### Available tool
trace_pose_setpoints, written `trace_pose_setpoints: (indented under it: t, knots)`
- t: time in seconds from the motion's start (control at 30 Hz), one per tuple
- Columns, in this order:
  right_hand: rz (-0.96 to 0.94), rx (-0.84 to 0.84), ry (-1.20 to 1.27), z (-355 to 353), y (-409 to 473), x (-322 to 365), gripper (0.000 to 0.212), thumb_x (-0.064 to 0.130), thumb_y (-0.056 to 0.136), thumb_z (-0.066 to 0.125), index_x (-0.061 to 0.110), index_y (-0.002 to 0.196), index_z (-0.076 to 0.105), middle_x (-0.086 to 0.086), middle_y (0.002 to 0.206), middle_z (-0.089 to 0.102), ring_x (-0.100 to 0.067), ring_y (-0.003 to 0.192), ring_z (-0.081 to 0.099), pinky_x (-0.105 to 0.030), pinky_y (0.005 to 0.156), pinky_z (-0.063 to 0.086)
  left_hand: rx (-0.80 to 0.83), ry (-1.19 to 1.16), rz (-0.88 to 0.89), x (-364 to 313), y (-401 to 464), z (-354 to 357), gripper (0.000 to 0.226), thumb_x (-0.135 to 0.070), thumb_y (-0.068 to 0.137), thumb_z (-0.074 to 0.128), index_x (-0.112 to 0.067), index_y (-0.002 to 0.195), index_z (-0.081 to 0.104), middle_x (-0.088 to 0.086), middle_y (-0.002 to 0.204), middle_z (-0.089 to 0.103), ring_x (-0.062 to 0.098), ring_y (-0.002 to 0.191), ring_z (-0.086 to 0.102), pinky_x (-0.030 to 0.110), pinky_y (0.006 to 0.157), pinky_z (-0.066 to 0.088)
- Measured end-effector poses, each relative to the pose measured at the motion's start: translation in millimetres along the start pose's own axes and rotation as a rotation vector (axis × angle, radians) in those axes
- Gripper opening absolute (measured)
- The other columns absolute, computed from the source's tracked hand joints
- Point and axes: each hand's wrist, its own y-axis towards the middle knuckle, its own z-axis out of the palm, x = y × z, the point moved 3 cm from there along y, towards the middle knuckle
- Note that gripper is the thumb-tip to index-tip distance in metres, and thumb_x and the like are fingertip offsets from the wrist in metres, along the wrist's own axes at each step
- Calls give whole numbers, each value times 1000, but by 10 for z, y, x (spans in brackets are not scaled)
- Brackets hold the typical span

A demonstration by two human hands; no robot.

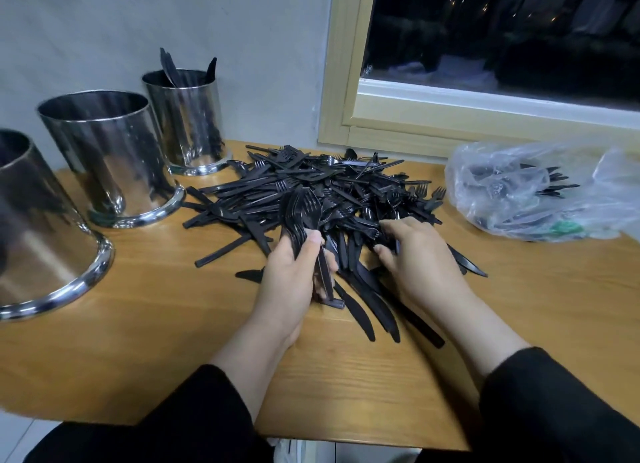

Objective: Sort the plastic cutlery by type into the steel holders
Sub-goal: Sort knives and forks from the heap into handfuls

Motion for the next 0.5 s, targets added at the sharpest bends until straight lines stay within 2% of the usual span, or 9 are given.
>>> trace_pose_setpoints:
  t: [0.07, 0.17, 0.4, 0.5]
  knots:
    - [18, 61, -89, 47, 100, 23, 44, 34, 94, 65, 22, 135, 57, -2, 122, 62, -29, 115, 52, -46, 95, 48, 7, -62, -8, -20, -12, -1, 22, -31, 109, 47, -12, 102, 54, 6, 76, 70, 24, 65, 66, 32, 51, 53]
    - [8, 69, -179, 96, 199, 41, 36, 28, 92, 64, 20, 127, 61, -3, 114, 63, -30, 109, 56, -46, 90, 50, 6, -119, -13, -9, -27, -39, 18, -29, 108, 51, -11, 104, 54, 8, 76, 70, 25, 63, 66, 36, 55, 55]
    - [-41, -121, -111, -51, 294, -48, 23, 15, 95, 55, 9, 109, 73, -9, 99, 68, -34, 92, 61, -44, 78, 53, 24, -117, 3, 10, -4, -61, 13, -18, 108, 50, -6, 112, 56, 11, 74, 67, 23, 58, 58, 32, 52, 49]
    - [-62, -219, -25, -323, 305, -82, 19, 16, 99, 58, 6, 106, 73, -9, 97, 67, -30, 88, 60, -35, 75, 47, 21, -97, 34, 29, 3, -62, 10, -15, 107, 49, -8, 108, 56, 4, 68, 55, 19, 55, 46, 33, 53, 42]
